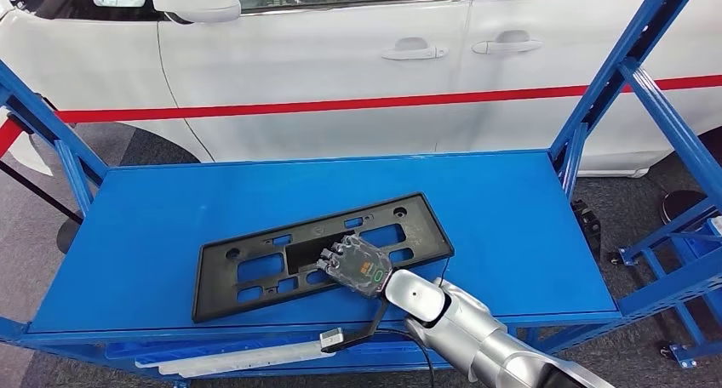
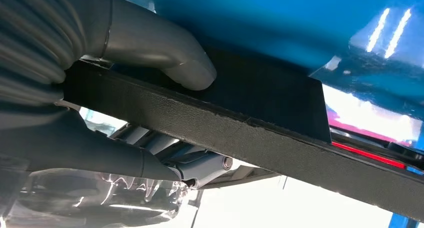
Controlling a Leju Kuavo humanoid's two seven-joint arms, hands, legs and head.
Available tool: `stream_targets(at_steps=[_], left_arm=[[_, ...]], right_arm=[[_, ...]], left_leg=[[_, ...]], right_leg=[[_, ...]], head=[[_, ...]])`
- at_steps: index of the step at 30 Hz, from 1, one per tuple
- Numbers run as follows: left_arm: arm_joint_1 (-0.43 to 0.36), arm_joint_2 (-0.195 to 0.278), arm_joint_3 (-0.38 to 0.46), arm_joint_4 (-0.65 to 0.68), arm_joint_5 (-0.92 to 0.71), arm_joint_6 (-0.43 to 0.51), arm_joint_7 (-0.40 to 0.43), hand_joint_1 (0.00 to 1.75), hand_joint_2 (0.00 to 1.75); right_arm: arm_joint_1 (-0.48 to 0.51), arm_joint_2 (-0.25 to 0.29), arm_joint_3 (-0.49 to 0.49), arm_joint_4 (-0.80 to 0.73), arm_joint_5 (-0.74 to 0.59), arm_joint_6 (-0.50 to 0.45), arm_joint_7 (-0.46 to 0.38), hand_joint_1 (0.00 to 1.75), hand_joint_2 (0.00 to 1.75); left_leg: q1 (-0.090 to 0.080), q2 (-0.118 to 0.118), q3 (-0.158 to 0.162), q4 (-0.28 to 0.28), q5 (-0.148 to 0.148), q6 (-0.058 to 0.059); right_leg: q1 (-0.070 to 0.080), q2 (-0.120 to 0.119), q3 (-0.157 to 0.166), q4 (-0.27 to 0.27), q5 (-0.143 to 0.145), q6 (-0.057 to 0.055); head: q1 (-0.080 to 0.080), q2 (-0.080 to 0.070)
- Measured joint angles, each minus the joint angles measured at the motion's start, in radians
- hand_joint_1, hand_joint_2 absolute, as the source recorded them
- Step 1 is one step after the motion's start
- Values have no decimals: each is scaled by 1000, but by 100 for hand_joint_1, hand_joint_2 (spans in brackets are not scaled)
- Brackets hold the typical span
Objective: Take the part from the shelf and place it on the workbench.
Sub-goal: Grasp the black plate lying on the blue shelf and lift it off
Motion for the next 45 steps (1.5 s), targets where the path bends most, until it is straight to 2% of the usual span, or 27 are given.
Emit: stream_targets(at_steps=[2,4,6,8,9,11,12,13,14,15,16,18,19,23,25,27,28,29,30,32,34,37,39,42,43,44,45], left_arm=[[-1,0,0,0,3,-14,-29,0,175],[-4,0,0,0,3,-20,-50,0,175],[-4,0,0,0,4,-17,-57,0,175],[-5,0,0,0,4,-10,-56,0,175],[-6,0,0,0,4,-8,-54,0,175],[-7,0,0,0,4,-8,-51,0,175],[-6,0,0,0,3,-8,-51,0,175],[-6,0,0,0,2,-6,-52,0,175],[-6,0,0,0,0,-4,-52,0,175],[-6,0,0,0,-2,0,-51,0,175],[-6,0,0,0,-4,3,-48,0,175],[-9,1,0,0,-7,8,-39,0,175],[-10,2,0,0,-8,10,-35,0,175],[-12,6,0,0,-14,6,-34,0,175],[-12,10,0,1,-17,3,-37,0,175],[-11,13,-1,1,-19,1,-41,0,175],[-10,15,-1,1,-19,-1,-44,0,175],[-10,15,-1,1,-20,-2,-48,0,175],[-9,15,-1,1,-19,-4,-53,0,175],[-10,17,-2,1,-17,-8,-66,0,175],[-11,19,-2,1,-14,-10,-76,0,175],[-9,20,-2,1,-10,-10,-81,0,175],[-9,19,-2,1,-11,-10,-80,0,175],[-11,19,-2,1,-11,-6,-67,0,175],[-11,19,-2,1,-11,-3,-60,0,175],[-11,19,-2,1,-12,0,-53,0,175],[-12,19,-2,1,-13,3,-48,0,175]], right_arm=[[-3,0,0,1,-9,1,-2,171,175],[-8,0,1,3,-17,1,-4,171,175],[-11,1,1,5,-25,1,-6,171,175],[-13,2,1,5,-32,1,-7,171,175],[-15,2,1,6,-37,0,-7,171,175],[-15,2,1,6,-57,-6,-12,171,175],[-12,2,0,4,-78,-14,-20,171,175],[-8,1,-3,-2,-112,-22,-35,171,175],[-2,0,-9,-12,-162,-32,-59,171,175],[4,-3,-19,-31,-224,-40,-90,171,175],[9,-5,-34,-57,-291,-47,-122,171,175],[16,-10,-72,-125,-440,-54,-189,171,175],[23,-12,-94,-163,-515,-56,-222,171,175],[80,-24,-194,-337,-857,-13,-382,171,175],[116,-30,-245,-441,-1027,40,-435,171,175],[146,-37,-284,-547,-1177,103,-455,171,175],[163,-42,-303,-604,-1249,148,-457,171,175],[180,-46,-321,-658,-1311,202,-458,171,175],[196,-48,-342,-713,-1370,269,-459,171,175],[223,-47,-388,-807,-1470,420,-462,171,175],[242,-43,-425,-870,-1542,555,-465,171,175],[277,-37,-448,-926,-1609,713,-465,171,175],[300,-33,-454,-958,-1629,778,-465,171,175],[326,-32,-463,-999,-1632,817,-465,171,175],[332,-32,-465,-1011,-1632,824,-465,171,175],[336,-32,-466,-1022,-1633,827,-465,171,175],[337,-32,-467,-1032,-1635,827,-464,171,175]], left_leg=[[-1,0,70,-149,62,7],[-6,-1,101,-217,78,19],[-8,-3,101,-221,80,33],[-5,-1,103,-230,87,47],[-3,0,103,-234,91,53],[-5,1,99,-235,93,60],[-6,1,98,-234,94,61],[-7,1,97,-233,94,61],[-7,0,97,-231,93,61],[-8,-1,98,-229,91,59],[-8,-1,99,-226,89,57],[-11,-1,98,-217,82,48],[-12,0,97,-215,80,43],[-7,-1,91,-199,64,21],[-5,0,54,-112,9,10],[-3,0,-9,28,-59,2],[-3,0,-31,76,-73,-1],[-2,0,-37,88,-67,-1],[-2,0,-22,56,-40,0],[-3,0,48,-91,36,8],[-8,-1,100,-202,73,20],[-11,-3,106,-222,77,38],[-7,-2,105,-232,87,52],[-7,0,93,-235,97,64],[-8,0,88,-233,99,65],[-8,0,82,-229,101,64],[-8,0,76,-225,103,63]], right_leg=[[2,2,4,1,-2,6],[4,4,3,1,-2,17],[5,4,2,-1,0,30],[4,4,-7,22,-18,40],[4,3,-25,60,-43,44],[2,3,-89,192,-112,47],[1,3,-121,257,-135,47],[1,3,-140,292,-140,47],[1,2,-138,287,-124,46],[1,2,-116,240,-90,44],[2,2,-81,166,-52,40],[5,2,-25,45,-7,31],[7,2,-13,18,-1,27],[8,-1,-10,4,3,7],[3,-4,-10,0,6,-2],[3,-5,-12,1,6,-4],[3,-5,-12,1,5,-4],[3,-5,-11,1,4,-4],[3,-4,-10,1,3,-3],[3,-3,-3,1,0,1],[6,-1,-1,3,-2,9],[7,-1,-5,3,0,25],[7,-1,-16,30,-28,34],[5,-1,-87,205,-137,42],[4,-1,-109,263,-160,44],[3,-1,-118,291,-164,46],[2,-1,-106,279,-148,47]], head=[[0,0],[0,0],[0,0],[0,0],[0,0],[0,0],[0,0],[0,0],[0,0],[0,0],[0,0],[0,0],[0,0],[0,0],[0,0],[0,0],[0,0],[0,0],[0,0],[0,0],[0,0],[0,0],[0,0],[0,0],[0,0],[0,0],[0,0]])
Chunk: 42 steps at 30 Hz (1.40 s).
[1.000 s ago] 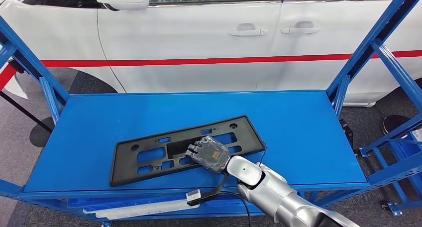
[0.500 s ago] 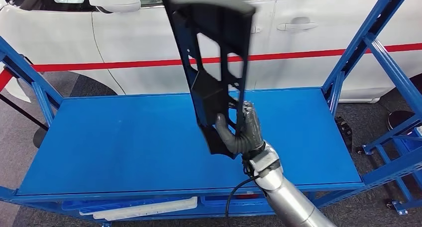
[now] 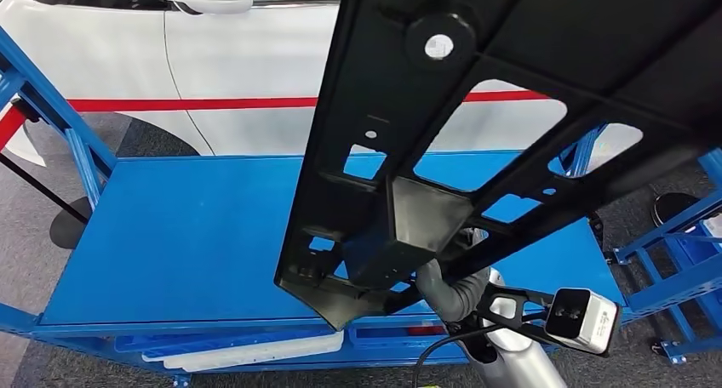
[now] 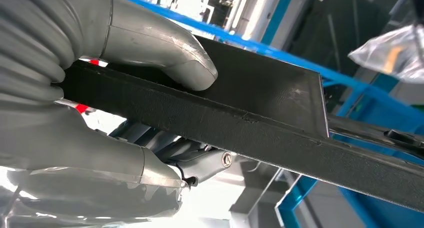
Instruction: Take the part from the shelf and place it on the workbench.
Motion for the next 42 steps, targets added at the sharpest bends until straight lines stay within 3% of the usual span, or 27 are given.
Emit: stream_targets(at_steps=[2,4,5,8,10,12,13,14,15,16,19,21,23,24,26,28,29,30,31,33,35,38,39,40,42], left_arm=[[-2,0,0,0,-5,4,7,0,175],[-3,0,-1,0,-11,5,11,0,175],[-3,0,-2,0,-14,5,13,0,175],[-2,4,-9,1,-23,5,23,0,175],[-1,7,-14,1,-26,7,34,0,175],[-1,8,-17,1,-27,8,42,0,175],[-1,9,-18,1,-27,8,44,0,175],[-1,9,-19,1,-27,9,46,0,175],[-1,9,-20,1,-27,9,47,0,175],[-1,9,-21,1,-27,10,48,0,175],[-4,14,-23,1,-30,11,51,0,175],[-5,18,-23,1,-33,10,51,0,175],[-5,20,-23,1,-37,8,51,0,175],[-5,22,-23,1,-39,7,51,0,175],[-7,22,-25,1,-45,7,52,0,175],[-7,22,-28,1,-48,13,57,0,175],[-7,22,-29,1,-48,17,61,0,175],[-7,22,-29,2,-48,22,66,0,175],[-7,22,-30,2,-48,26,71,0,175],[-7,22,-30,4,-48,30,80,0,175],[-8,22,-30,4,-48,32,84,0,175],[-7,22,-29,4,-48,35,85,0,175],[-6,22,-29,4,-48,36,85,0,175],[-5,22,-29,4,-48,37,85,0,175],[-5,22,-29,5,-48,37,85,0,175]], right_arm=[[-3,0,0,-15,-7,-7,2,171,175],[-7,-1,0,-24,-12,-21,3,171,175],[-9,-3,0,-27,-13,-29,2,171,175],[-11,-10,1,-34,-8,-61,1,171,175],[-12,-16,1,-41,9,-88,1,171,175],[-12,-19,1,-51,26,-109,1,171,175],[-12,-20,1,-54,31,-114,1,171,175],[-12,-22,1,-55,35,-117,1,171,175],[-11,-23,1,-57,37,-120,1,171,175],[-11,-25,1,-59,39,-123,1,171,175],[-14,-31,1,-70,44,-140,0,171,175],[-16,-37,3,-74,45,-149,0,171,175],[-17,-47,4,-78,46,-158,0,171,175],[-17,-54,4,-83,45,-161,0,171,175],[-13,-72,2,-94,46,-159,0,171,175],[-3,-85,-1,-103,47,-143,0,171,175],[2,-90,-2,-105,46,-133,0,171,175],[5,-93,-3,-106,40,-122,0,171,175],[5,-96,-3,-105,32,-112,0,171,175],[1,-100,-3,-104,15,-99,0,171,175],[-3,-102,-3,-103,8,-94,0,171,175],[-6,-104,-3,-103,6,-91,0,171,175],[-7,-104,-3,-102,6,-91,0,171,175],[-7,-105,-3,-102,6,-91,0,171,175],[-8,-105,-3,-101,5,-90,1,171,175]], left_leg=[[0,0,-11,12,2,-3],[-1,-1,-20,22,4,-11],[-3,-2,-23,26,6,-18],[-3,-3,-34,32,9,-38],[0,-3,-58,83,-41,-51],[2,-3,-101,207,-129,-62],[3,-3,-119,269,-162,-65],[3,-3,-122,305,-176,-67],[3,-3,-107,305,-170,-67],[3,-3,-73,266,-148,-65],[-1,-3,70,56,-94,-48],[-7,-4,95,5,-90,-35],[-6,-2,85,-3,-73,-23],[-4,0,80,-8,-62,-15],[0,3,63,-16,-38,-1],[-1,4,38,-15,-20,4],[-1,4,25,-13,-12,3],[-1,5,13,-9,-5,2],[-1,5,1,-5,0,0],[-1,5,-22,9,9,-7],[-3,4,-36,21,17,-16],[-4,3,-45,23,31,-34],[-2,2,-51,30,22,-40],[-1,2,-63,53,-3,-46],[3,2,-102,159,-92,-57]], right_leg=[[-4,0,74,-122,56,-2],[-3,0,137,-231,86,-8],[-1,0,147,-253,89,-12],[-1,-1,132,-259,105,-30],[-4,-4,118,-263,121,-44],[-3,-5,100,-262,135,-52],[-2,-5,90,-262,142,-52],[-1,-5,80,-261,148,-52],[0,-5,70,-259,155,-51],[0,-5,62,-258,161,-50],[2,-5,46,-256,178,-39],[3,-6,44,-259,191,-28],[3,-5,41,-262,200,-15],[3,-4,35,-254,188,-9],[2,-2,8,-184,113,-2],[1,-1,-29,-57,26,4],[0,-1,-36,-8,9,7],[-1,-1,-28,9,14,8],[-3,-1,-2,-12,35,9],[-5,-1,92,-142,76,7],[-2,-1,160,-249,84,-2],[1,-1,160,-272,92,-20],[0,-3,154,-273,100,-29],[-3,-5,145,-275,109,-37],[-3,-8,124,-276,128,-46]], head=[[0,0],[0,0],[0,0],[0,0],[0,0],[0,0],[0,0],[0,0],[0,0],[0,0],[0,0],[0,0],[0,0],[0,0],[0,0],[0,0],[0,0],[0,0],[0,0],[0,0],[0,0],[0,0],[0,0],[0,0],[0,0]])
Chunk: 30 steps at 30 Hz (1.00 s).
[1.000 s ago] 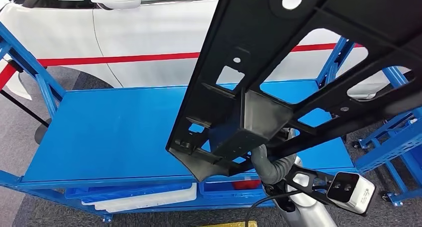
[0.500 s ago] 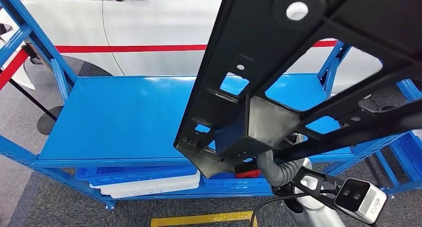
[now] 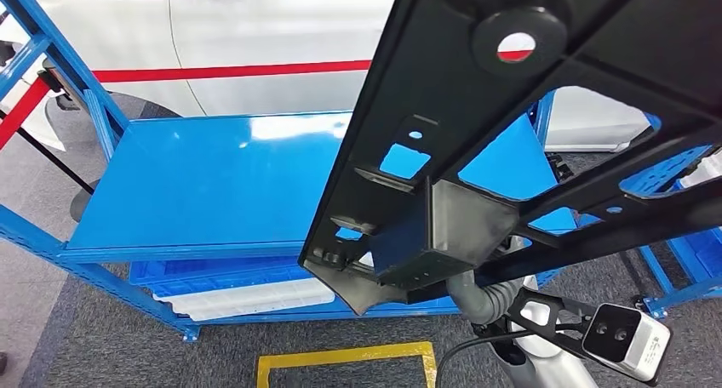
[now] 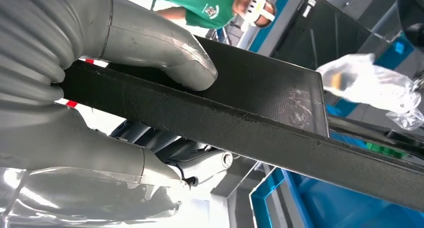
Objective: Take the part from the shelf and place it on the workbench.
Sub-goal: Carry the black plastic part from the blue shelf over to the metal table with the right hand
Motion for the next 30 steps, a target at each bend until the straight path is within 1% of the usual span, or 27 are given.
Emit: stream_targets(at_steps=[1,2,3,4,5,6,7,8,9,10,12,13,14,16,17,18,19,20,21,22,23,24,25,27,28,29,30], left_arm=[[0,0,0,0,0,1,1,0,175],[0,-1,0,0,0,2,3,0,175],[0,-2,0,0,0,3,5,0,175],[0,-3,0,0,0,5,8,0,175],[0,-4,0,0,0,8,10,0,175],[0,-5,0,0,1,10,11,0,175],[-1,-6,0,0,1,12,11,0,175],[-1,-7,0,1,1,14,11,0,175],[-2,-9,0,1,2,16,10,0,175],[-1,-10,0,1,3,18,11,0,175],[-1,-12,0,1,7,24,11,0,175],[-1,-13,0,1,10,26,12,0,175],[-2,-15,0,1,11,27,12,0,175],[-3,-18,0,1,11,27,13,0,175],[-3,-19,0,1,11,26,14,0,175],[-2,-20,0,1,11,24,15,0,175],[-1,-21,0,1,11,22,16,0,175],[-1,-23,1,1,12,20,17,0,175],[-1,-25,1,1,12,18,18,0,175],[-1,-28,1,1,12,18,19,0,175],[-1,-32,1,2,12,18,19,0,175],[0,-35,2,2,12,18,19,0,175],[1,-39,2,2,12,18,17,0,175],[4,-42,4,2,11,18,13,0,175],[6,-45,4,2,10,18,10,0,175],[9,-47,4,2,9,17,7,0,175],[11,-49,5,2,8,15,3,0,175]], right_arm=[[0,0,0,1,-2,0,0,171,175],[0,0,0,2,-6,1,0,171,175],[1,0,0,4,-11,3,0,171,175],[1,0,1,7,-16,9,0,171,175],[2,0,0,9,-19,20,0,171,175],[5,-1,-2,10,-20,35,0,171,175],[10,0,-6,11,-18,55,0,171,175],[17,1,-10,12,-14,78,0,171,175],[26,4,-17,12,-7,105,0,171,175],[34,9,-23,12,0,132,0,171,175],[45,22,-35,13,9,173,0,171,175],[46,28,-41,14,8,185,0,171,175],[46,32,-47,16,4,191,0,171,175],[45,40,-56,22,-6,195,0,171,175],[45,43,-58,26,-9,194,0,171,175],[45,44,-59,29,-11,190,0,171,175],[45,46,-60,31,-10,183,0,171,175],[45,48,-60,33,-7,174,0,171,175],[46,51,-60,34,-1,166,0,171,175],[47,55,-59,34,7,161,0,171,175],[50,59,-59,33,16,158,0,171,175],[54,64,-59,31,24,158,0,171,175],[60,69,-58,28,34,159,0,171,175],[78,79,-58,22,55,163,0,171,175],[88,85,-58,17,64,168,0,171,175],[100,91,-59,12,71,175,0,171,175],[112,97,-60,7,74,185,0,171,175]], left_leg=[[1,0,-21,69,-41,-4],[1,0,-33,126,-65,-7],[1,0,-30,153,-67,-8],[1,0,-8,141,-50,-8],[1,0,35,88,-22,-6],[1,0,89,10,1,-3],[-1,-1,141,-69,11,2],[-3,-3,177,-126,15,9],[-6,-4,195,-158,12,16],[-9,-6,197,-166,13,23],[-7,-4,186,-170,29,38],[-5,-1,179,-172,39,47],[-4,1,169,-175,49,55],[-7,3,144,-173,68,63],[-9,3,130,-171,78,64],[-11,3,116,-168,86,64],[-12,3,102,-164,94,64],[-13,3,89,-160,101,63],[-14,2,77,-155,106,61],[-16,2,68,-150,112,58],[-16,2,62,-147,117,54],[-16,2,59,-146,123,49],[-16,2,57,-147,130,43],[-14,1,54,-150,138,31],[-14,0,47,-139,123,26],[-12,-1,35,-111,91,21],[-8,-2,19,-62,43,15]], right_leg=[[1,-1,-12,0,9,-1],[1,-1,-25,1,19,0],[1,-1,-37,1,28,1],[2,-1,-48,2,36,3],[1,-1,-57,2,44,6],[1,0,-64,3,51,9],[2,-1,-69,3,57,14],[3,-2,-72,3,64,20],[3,-3,-74,2,70,26],[3,-3,-75,0,78,32],[2,-2,-81,3,78,45],[2,0,-90,21,57,49],[2,1,-105,60,18,52],[0,3,-147,190,-78,56],[0,3,-162,253,-107,57],[1,3,-162,288,-113,57],[1,3,-144,286,-97,55],[2,3,-107,246,-70,51],[3,3,-57,178,-47,45],[6,4,-6,103,-38,39],[9,3,32,43,-37,34],[12,4,54,4,-42,30],[15,3,59,-10,-44,27],[13,1,52,-19,-28,17],[10,-2,45,-24,-18,11],[6,-4,36,-28,-6,4],[5,-6,26,-29,4,0]], head=[[0,0],[0,0],[0,0],[0,0],[0,0],[0,0],[0,0],[0,0],[0,0],[0,0],[0,0],[0,0],[0,0],[0,0],[0,0],[0,0],[0,0],[0,0],[0,0],[0,0],[0,0],[0,0],[0,0],[0,0],[0,0],[0,0],[0,0]])
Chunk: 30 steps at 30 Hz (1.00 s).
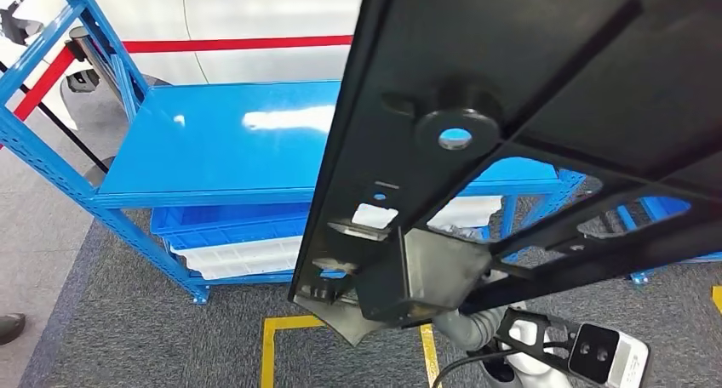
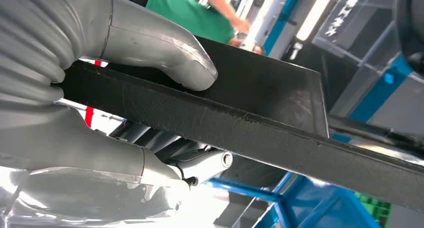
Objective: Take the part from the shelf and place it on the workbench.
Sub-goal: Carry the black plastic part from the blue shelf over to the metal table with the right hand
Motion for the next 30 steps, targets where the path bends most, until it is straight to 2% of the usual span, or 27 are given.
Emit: stream_targets(at_steps=[1,2,3,4,5,6,7,8,9,10,12,13,14,15,17,18,19,20,21,22,23,24,25,27,28,29,30], left_arm=[[2,-2,0,0,-1,-4,-3,0,175],[2,-2,0,0,-3,-8,-6,0,175],[3,-2,0,0,-4,-13,-8,0,175],[2,-2,0,0,-6,-17,-9,0,175],[2,-2,0,0,-7,-20,-9,0,175],[1,-1,0,0,-8,-21,-9,0,175],[-1,-1,0,0,-9,-23,-8,0,175],[-3,-1,0,0,-10,-23,-8,0,175],[-5,-1,0,0,-11,-23,-8,0,175],[-6,-1,0,0,-13,-21,-7,0,175],[-4,-2,0,0,-13,-16,-6,0,175],[-4,-2,1,0,-12,-13,-6,0,175],[-4,-3,1,0,-11,-11,-6,0,175],[-4,-4,1,0,-12,-9,-5,0,175],[-3,-4,1,0,-15,-6,-3,0,175],[-3,-4,1,0,-17,-5,-2,0,175],[-2,-4,1,0,-17,-4,-3,0,175],[-2,-4,1,0,-17,-5,-6,0,175],[-1,-4,1,0,-20,-8,-11,0,175],[0,-4,1,0,-24,-12,-15,0,175],[1,-4,1,0,-29,-17,-20,0,175],[2,-2,1,-1,-35,-21,-23,0,175],[4,0,1,-1,-39,-24,-24,0,175],[5,9,1,-3,-45,-26,-21,0,175],[6,14,1,-3,-46,-27,-20,0,175],[6,20,1,-4,-47,-28,-20,0,175],[6,27,1,-6,-45,-30,-21,0,175]], right_arm=[[11,5,-2,-4,2,12,0,171,175],[20,10,-6,-6,2,25,0,171,175],[26,14,-11,-7,2,37,0,171,175],[29,17,-17,-8,1,47,0,171,175],[31,19,-24,-8,-1,56,0,171,175],[31,22,-31,-8,-4,62,0,171,175],[31,23,-38,-8,-7,67,0,171,175],[31,25,-45,-9,-10,71,0,171,175],[32,27,-52,-11,-11,75,0,171,175],[35,29,-59,-12,-12,81,0,171,175],[47,34,-72,-17,-12,98,0,171,175],[57,37,-79,-19,-11,108,0,171,175],[66,40,-86,-20,-9,116,0,171,175],[74,43,-94,-21,-8,123,0,171,175],[89,47,-109,-22,-6,138,0,171,175],[97,49,-117,-23,-5,148,0,171,175],[104,51,-125,-23,-5,158,0,171,175],[111,53,-134,-23,-4,171,0,171,175],[116,56,-145,-25,-2,184,0,171,175],[120,61,-158,-29,0,198,0,171,175],[122,67,-171,-35,2,209,0,171,175],[123,74,-186,-42,4,216,0,171,175],[121,81,-201,-48,5,216,0,171,175],[117,91,-223,-54,-2,201,-1,171,175],[113,94,-229,-55,-7,188,-1,171,175],[109,95,-231,-56,-13,174,0,171,175],[104,96,-232,-56,-19,163,0,171,175]], left_leg=[[3,0,-19,66,-51,-6],[6,0,-34,134,-89,-12],[9,0,-40,185,-105,-17],[11,0,-29,203,-97,-21],[14,1,-1,183,-71,-23],[16,1,48,125,-42,-24],[17,0,104,47,-30,-23],[15,-2,152,-25,-29,-19],[13,-3,184,-77,-35,-13],[9,-5,196,-102,-45,-6],[8,-5,186,-109,-33,12],[9,-3,178,-111,-23,21],[11,0,168,-113,-11,30],[12,2,156,-115,2,37],[8,4,127,-113,25,43],[6,5,111,-111,36,44],[4,5,95,-109,46,43],[3,5,80,-106,56,42],[2,5,65,-102,65,41],[1,5,53,-96,72,38],[-1,4,42,-90,79,35],[-2,4,35,-86,86,30],[-2,4,31,-85,93,24],[0,4,27,-87,110,11],[2,3,22,-83,105,5],[3,2,13,-65,81,0],[5,2,0,-30,40,-4]], right_leg=[[0,0,-13,0,10,-2],[0,0,-26,2,20,-2],[0,-1,-40,4,29,-1],[-1,-1,-55,7,39,1],[-1,-1,-70,11,47,4],[-2,-1,-83,16,55,8],[-2,-1,-95,22,62,12],[-2,0,-103,26,68,18],[-2,0,-108,28,75,25],[-2,-1,-110,28,83,31],[-3,0,-112,26,95,45],[-4,2,-119,33,83,50],[-4,4,-129,56,52,54],[-5,7,-145,101,4,56],[-6,9,-178,232,-96,59],[-6,9,-186,290,-118,60],[-6,9,-181,322,-115,60],[-5,9,-159,318,-93,58],[-5,9,-118,277,-64,55],[-3,9,-65,210,-47,49],[-1,9,-8,131,-46,43],[2,9,34,68,-53,37],[5,10,58,28,-63,32],[8,9,56,11,-58,22],[7,8,49,8,-48,14],[5,6,39,6,-36,5],[2,4,27,4,-25,-2]], head=[[0,0],[0,0],[0,0],[0,0],[0,0],[0,0],[0,0],[0,0],[0,0],[0,0],[0,0],[0,0],[0,0],[0,0],[0,0],[0,0],[0,0],[0,0],[0,0],[0,0],[0,0],[0,0],[0,0],[0,0],[0,0],[0,0],[0,0]])
